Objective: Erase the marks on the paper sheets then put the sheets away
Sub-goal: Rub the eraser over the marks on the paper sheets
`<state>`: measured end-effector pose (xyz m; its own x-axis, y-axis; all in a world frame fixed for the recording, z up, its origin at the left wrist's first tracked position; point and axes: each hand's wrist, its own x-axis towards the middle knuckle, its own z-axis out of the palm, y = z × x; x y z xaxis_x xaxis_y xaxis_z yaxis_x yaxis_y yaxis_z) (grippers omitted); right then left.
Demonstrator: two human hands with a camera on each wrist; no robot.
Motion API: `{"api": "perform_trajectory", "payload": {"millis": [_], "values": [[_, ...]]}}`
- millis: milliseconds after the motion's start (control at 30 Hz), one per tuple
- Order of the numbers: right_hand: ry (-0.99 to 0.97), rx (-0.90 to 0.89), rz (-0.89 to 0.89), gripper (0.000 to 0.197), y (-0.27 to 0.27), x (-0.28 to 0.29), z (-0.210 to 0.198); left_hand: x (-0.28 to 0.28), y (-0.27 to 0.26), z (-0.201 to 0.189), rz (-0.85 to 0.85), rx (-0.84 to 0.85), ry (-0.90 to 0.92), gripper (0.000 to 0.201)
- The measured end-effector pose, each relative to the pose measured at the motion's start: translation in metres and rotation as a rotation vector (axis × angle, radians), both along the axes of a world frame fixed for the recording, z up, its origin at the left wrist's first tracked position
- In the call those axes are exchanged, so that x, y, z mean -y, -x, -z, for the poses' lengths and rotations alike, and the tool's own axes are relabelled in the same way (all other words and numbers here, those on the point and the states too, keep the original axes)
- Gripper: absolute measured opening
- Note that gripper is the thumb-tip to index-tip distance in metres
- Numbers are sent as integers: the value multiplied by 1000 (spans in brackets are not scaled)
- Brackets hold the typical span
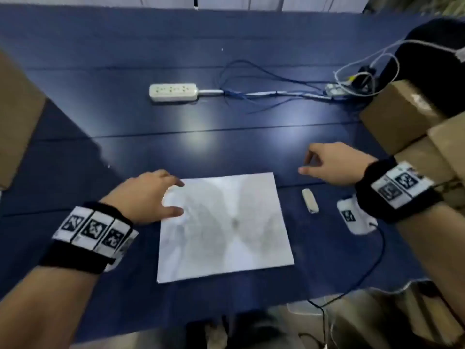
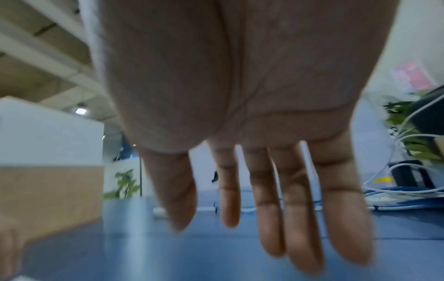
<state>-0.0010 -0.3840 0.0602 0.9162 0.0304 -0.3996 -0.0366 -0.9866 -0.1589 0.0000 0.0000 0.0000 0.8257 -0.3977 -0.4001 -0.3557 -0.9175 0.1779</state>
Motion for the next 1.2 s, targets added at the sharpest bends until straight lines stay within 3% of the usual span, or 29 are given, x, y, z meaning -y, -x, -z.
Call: {"api": "perform_trajectory", "payload": {"millis": [100, 200, 500, 667, 833, 967, 1200], "values": [[275, -177, -117, 56, -6, -11, 55, 3, -6, 29, 54, -31, -95, 72], [363, -173, -143, 52, 2, -12, 91, 1, -6, 41, 93, 58, -87, 73], [281, 37, 1, 29, 13, -16, 94, -10, -6, 38, 69, 125, 64, 77], [35, 339, -132, 25, 17, -70, 76, -23, -14, 43, 112, 67, 87, 85], [-182, 289, -389, 20, 9, -157, 76, -31, -22, 48, 172, 78, 75, 91], [-104, 232, -545, 26, -11, -194, 95, -30, -21, 46, 209, 112, 6, 94], [-31, 203, -478, 30, -27, -199, 98, -28, -23, 45, 242, 117, -49, 95]]}}
